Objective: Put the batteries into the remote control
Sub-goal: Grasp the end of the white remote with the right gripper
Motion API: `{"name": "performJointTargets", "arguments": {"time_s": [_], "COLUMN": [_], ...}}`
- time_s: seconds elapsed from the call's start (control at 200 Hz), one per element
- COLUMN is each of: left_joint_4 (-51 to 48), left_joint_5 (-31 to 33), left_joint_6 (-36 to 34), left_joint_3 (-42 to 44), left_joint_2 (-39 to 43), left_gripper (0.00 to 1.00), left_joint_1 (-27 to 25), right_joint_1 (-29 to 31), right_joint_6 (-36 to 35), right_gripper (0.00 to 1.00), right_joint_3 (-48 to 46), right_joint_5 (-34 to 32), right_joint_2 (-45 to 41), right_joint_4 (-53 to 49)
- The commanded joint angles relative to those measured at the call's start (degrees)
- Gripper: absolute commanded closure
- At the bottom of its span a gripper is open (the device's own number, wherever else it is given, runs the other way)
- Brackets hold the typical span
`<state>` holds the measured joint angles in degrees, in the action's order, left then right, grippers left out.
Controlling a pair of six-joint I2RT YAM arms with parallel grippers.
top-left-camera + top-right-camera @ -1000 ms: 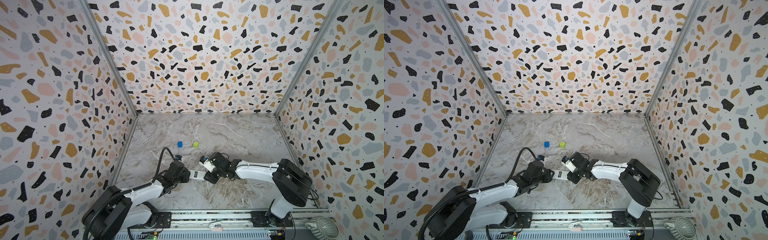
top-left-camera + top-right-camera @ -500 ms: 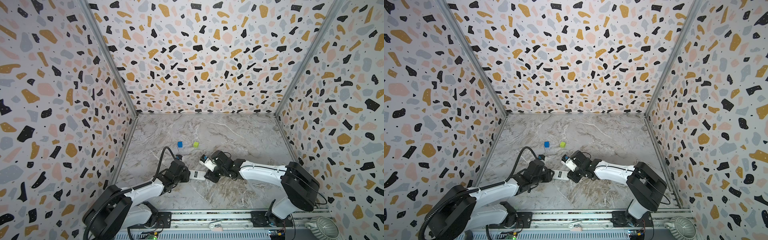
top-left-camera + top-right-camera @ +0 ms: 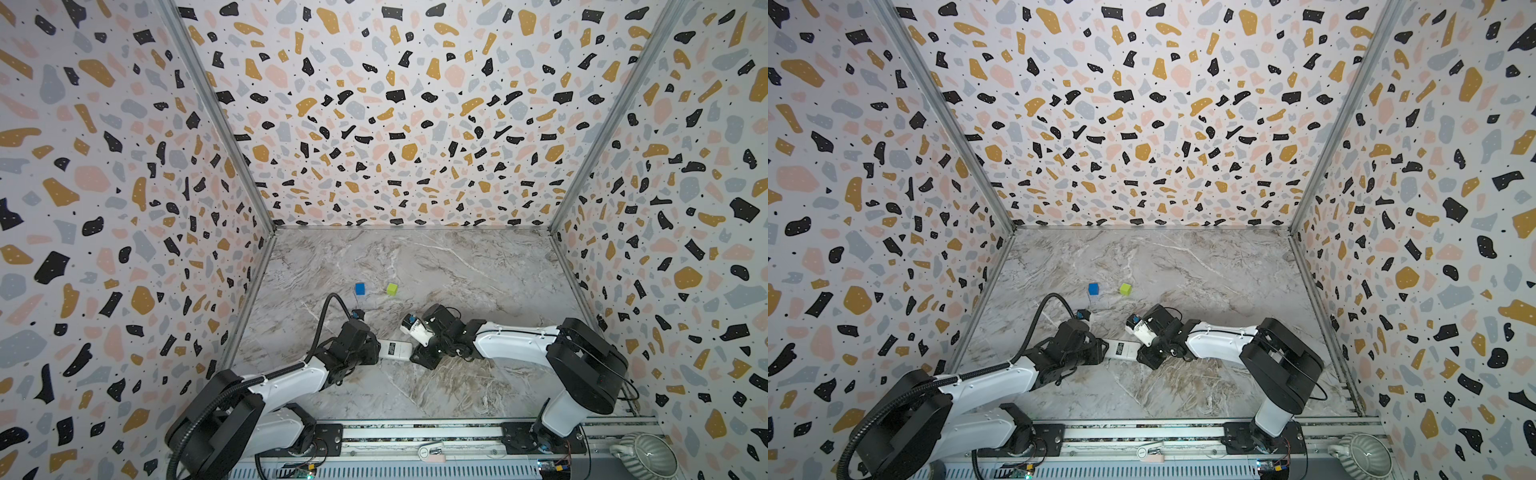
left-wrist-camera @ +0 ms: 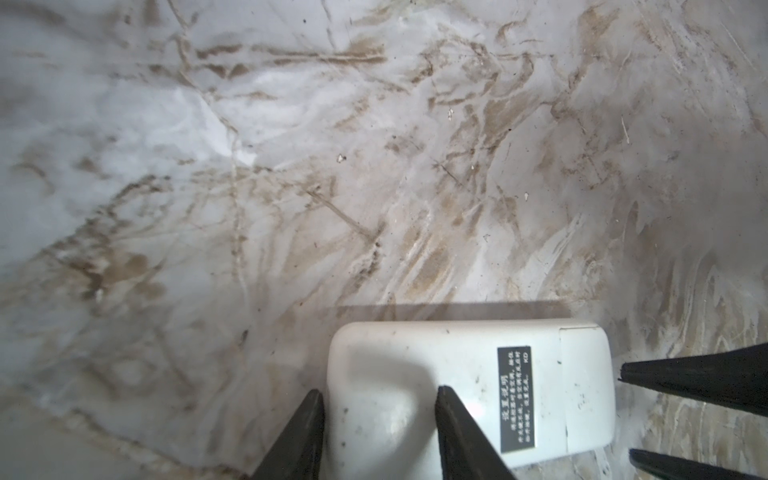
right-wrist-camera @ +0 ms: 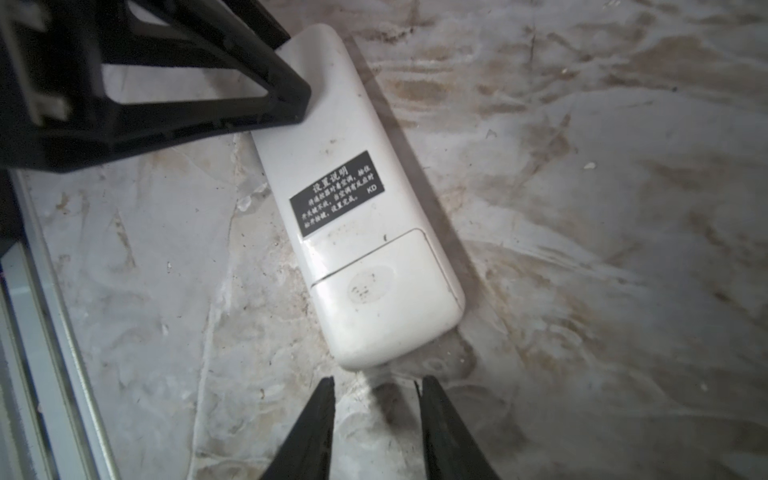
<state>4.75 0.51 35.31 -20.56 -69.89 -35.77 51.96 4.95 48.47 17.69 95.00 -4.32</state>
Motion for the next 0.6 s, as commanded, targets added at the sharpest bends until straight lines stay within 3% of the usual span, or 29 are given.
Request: {"name": "performJointTargets", "arguments": {"time_s": [0.0, 0.596], "left_joint_4": [-2.4, -1.6], "left_joint_5": [-0.1, -0.7], "left_joint_6": [-1.0, -0.9], "left_joint_3": [-0.5, -0.3], "left_joint_2": [-1.0, -2.0], "left_gripper": [0.54, 0.54], "left_joint_1": [-0.4, -0.4], "right_joint_1": [-0.2, 1.2], "right_joint_6": [0.4, -0.3], "right_gripper": [0.63, 0.68], "right_joint_3": [0.2, 1.9], "right_joint_5": [2.5, 3.9], "right_joint_2": [0.3, 3.6], "right_joint_4": [1.9, 3.2]}}
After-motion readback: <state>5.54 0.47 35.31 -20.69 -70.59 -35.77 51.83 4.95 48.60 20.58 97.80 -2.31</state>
